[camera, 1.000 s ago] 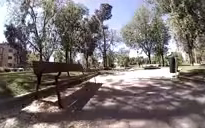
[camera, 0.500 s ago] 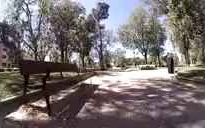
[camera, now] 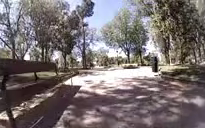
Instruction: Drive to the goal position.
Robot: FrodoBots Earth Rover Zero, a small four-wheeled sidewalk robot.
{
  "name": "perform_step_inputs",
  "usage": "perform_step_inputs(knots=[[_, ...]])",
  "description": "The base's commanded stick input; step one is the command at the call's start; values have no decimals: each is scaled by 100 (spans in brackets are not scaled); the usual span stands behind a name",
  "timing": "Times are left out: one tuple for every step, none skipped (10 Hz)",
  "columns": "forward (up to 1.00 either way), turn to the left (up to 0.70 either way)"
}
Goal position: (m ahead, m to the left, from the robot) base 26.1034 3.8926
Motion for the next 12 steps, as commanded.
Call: perform_step_inputs(knots=[[70, 1], [70, 1], [70, 1], [70, 1], [70, 1], [70, 1], [70, 1], [70, 1], [70, 1], [70, 1], [70, 1], [70, 1]])
